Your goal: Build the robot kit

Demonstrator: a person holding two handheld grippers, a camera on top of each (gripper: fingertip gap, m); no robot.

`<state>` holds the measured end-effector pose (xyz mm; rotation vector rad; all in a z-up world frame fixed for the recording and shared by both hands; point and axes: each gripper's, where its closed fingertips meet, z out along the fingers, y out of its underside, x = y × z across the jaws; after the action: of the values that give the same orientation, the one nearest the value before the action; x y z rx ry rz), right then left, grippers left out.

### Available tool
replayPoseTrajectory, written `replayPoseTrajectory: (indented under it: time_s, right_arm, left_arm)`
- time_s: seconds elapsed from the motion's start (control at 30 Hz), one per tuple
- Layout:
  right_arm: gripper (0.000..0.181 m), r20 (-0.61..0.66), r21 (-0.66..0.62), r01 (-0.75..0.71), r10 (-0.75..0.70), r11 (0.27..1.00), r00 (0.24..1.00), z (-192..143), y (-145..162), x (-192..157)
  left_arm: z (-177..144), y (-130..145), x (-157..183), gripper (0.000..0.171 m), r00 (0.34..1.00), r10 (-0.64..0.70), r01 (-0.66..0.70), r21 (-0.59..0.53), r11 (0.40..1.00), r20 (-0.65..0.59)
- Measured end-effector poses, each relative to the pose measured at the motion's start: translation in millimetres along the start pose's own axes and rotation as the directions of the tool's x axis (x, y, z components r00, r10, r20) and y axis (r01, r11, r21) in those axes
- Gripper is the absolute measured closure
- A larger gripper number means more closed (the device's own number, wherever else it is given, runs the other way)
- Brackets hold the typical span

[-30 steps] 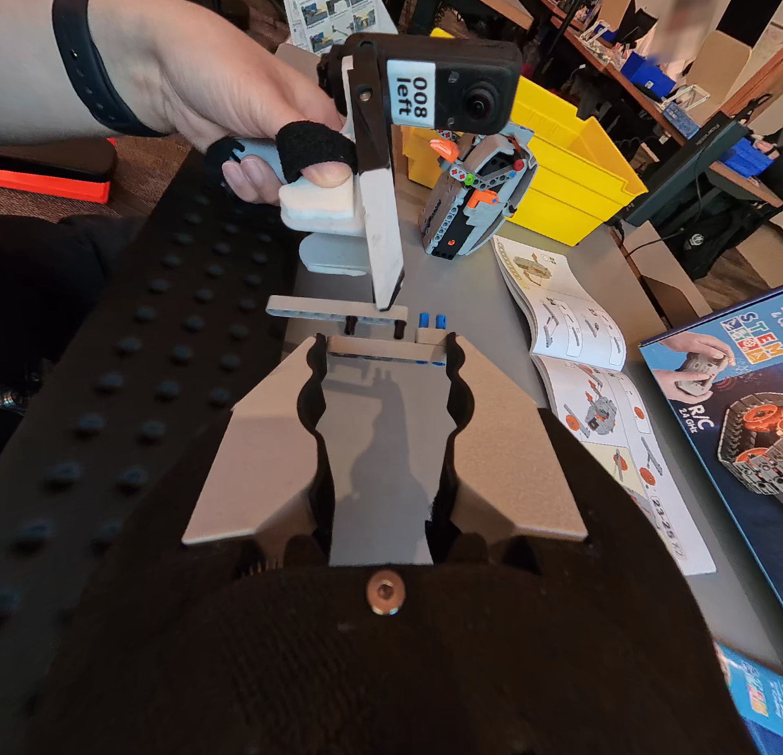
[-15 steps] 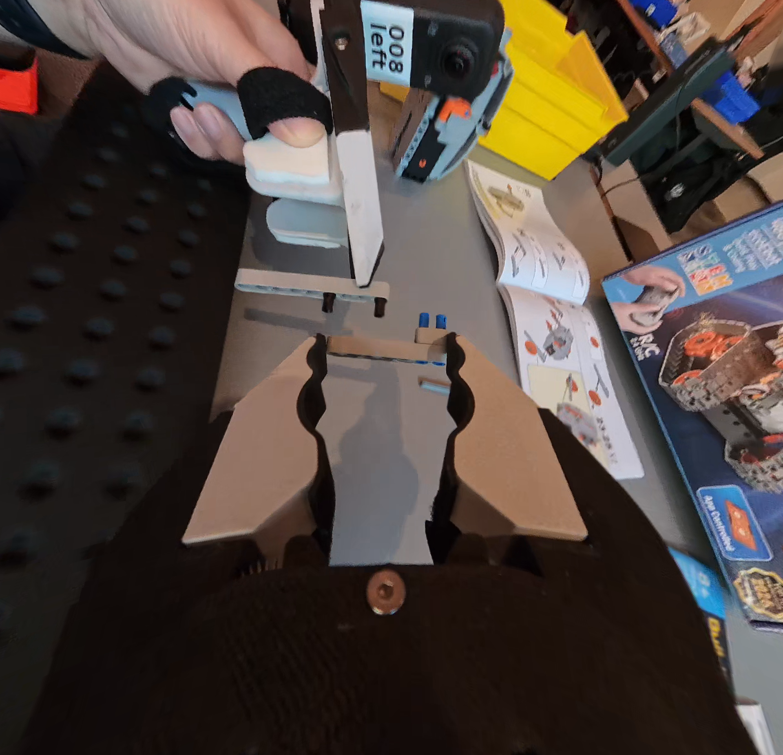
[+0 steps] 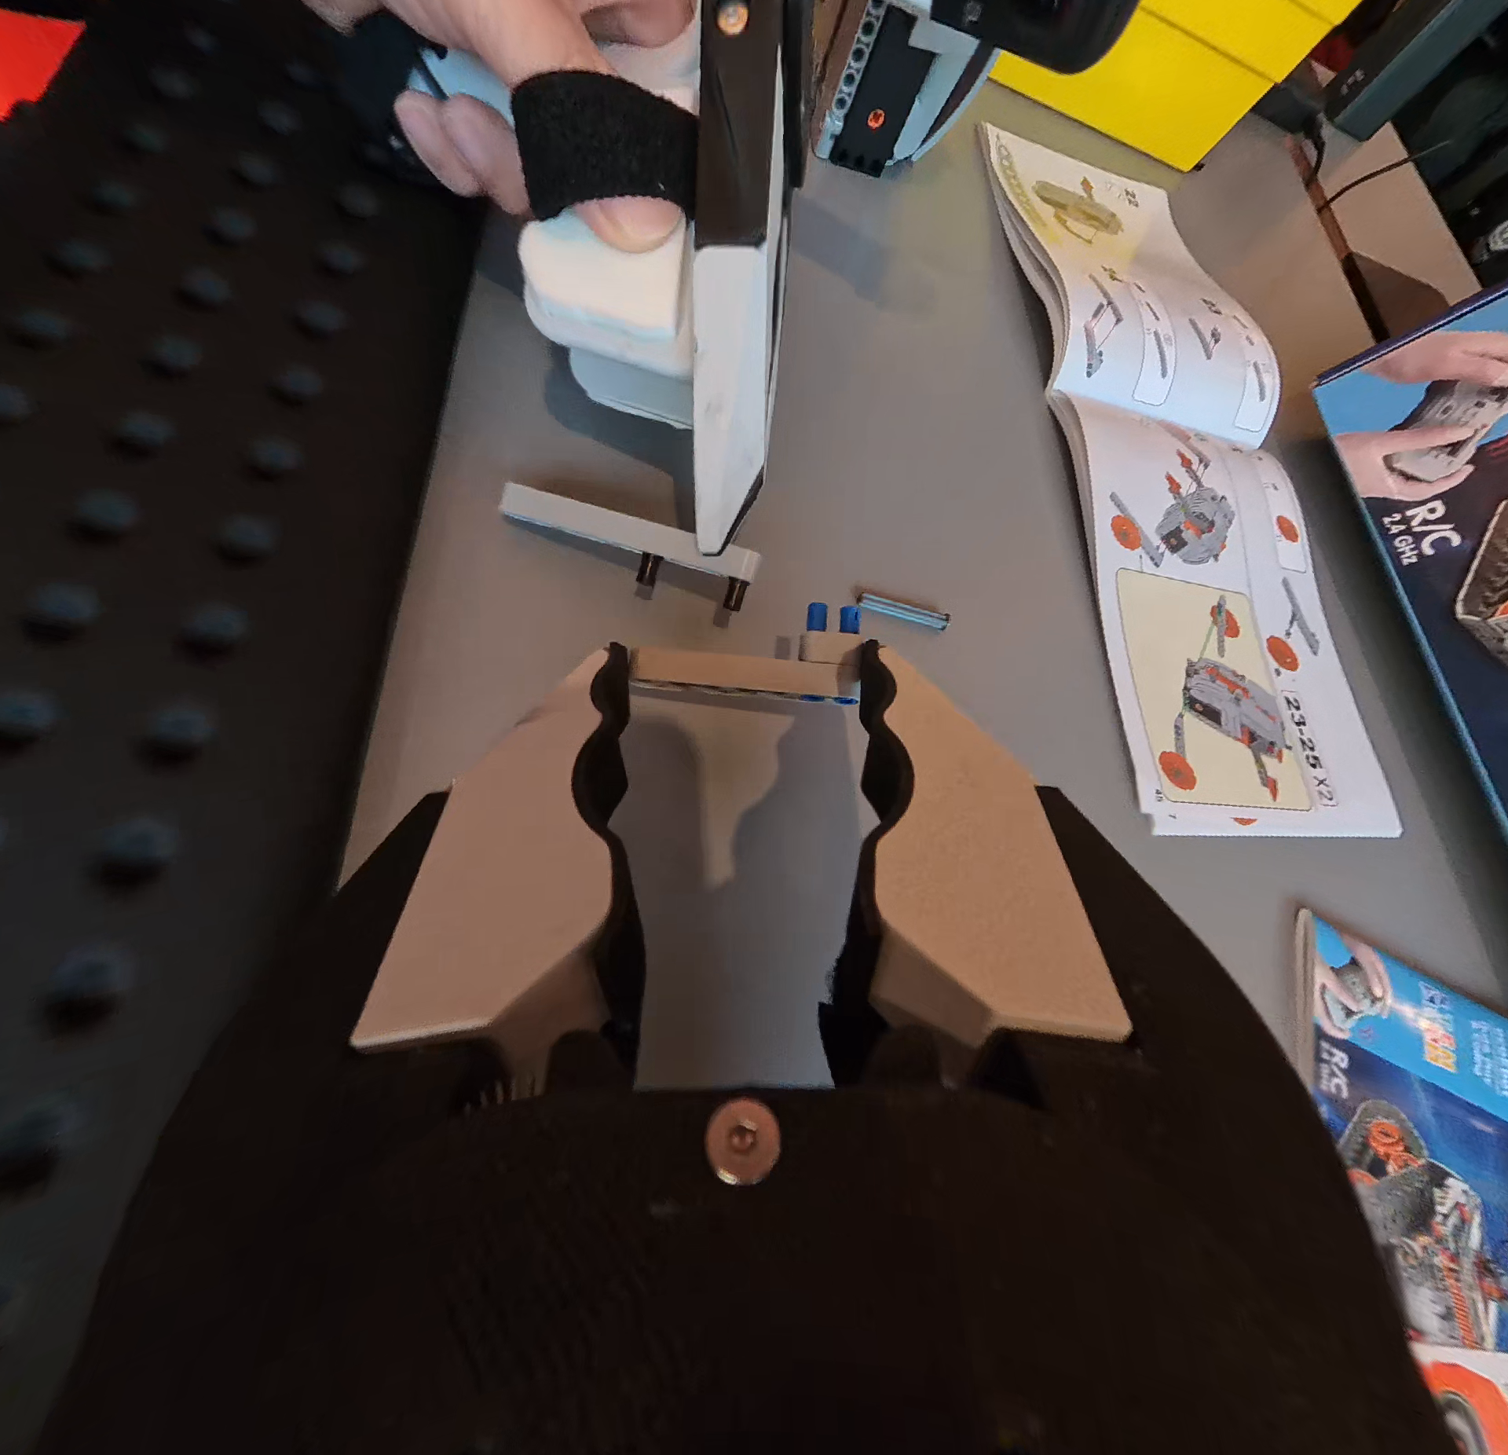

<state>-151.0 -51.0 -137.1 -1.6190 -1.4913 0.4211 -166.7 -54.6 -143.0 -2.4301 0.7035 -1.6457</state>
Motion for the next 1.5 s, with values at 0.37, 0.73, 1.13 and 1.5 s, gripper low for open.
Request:
replayPoseTrajectory:
  time_s: [0.37, 0.73, 1.13, 1.5]
  right_arm:
    - [0.126, -0.017, 0.072, -0.034, 0.035, 0.997, 0.999, -14.4, -9.8, 4.0]
    - [0.126, -0.162, 0.162, 0.133, -0.106, 0.978, 0.981, -22.7, -45.4, 0.9]
    - [0.125, -0.250, 0.226, 0.195, -0.136, 0.954, 0.959, -31.3, -64.4, 2.8]
    - [0.163, 0.743, 0.312, -0.928, 0.557, 0.205, 0.373, -64.7, -94.4, 28.4]
  left_arm:
    - [-12.9, -4.9, -20.9, 0.145, 0.910, 0.233, -0.238, -0.029, 0.971, 0.344]
    - [-14.0, -5.5, 51.8, 0.146, 0.978, 0.206, -0.198, 0.139, 0.970, -0.042]
    - [-2.7, 1.8, 71.0, 0.166, 0.954, 0.231, -0.212, 0.114, 0.970, -0.192]
    - [-29.5, -14.5, 97.1, 0.166, 0.907, 0.416, -0.382, 0.284, 0.879, -0.066]
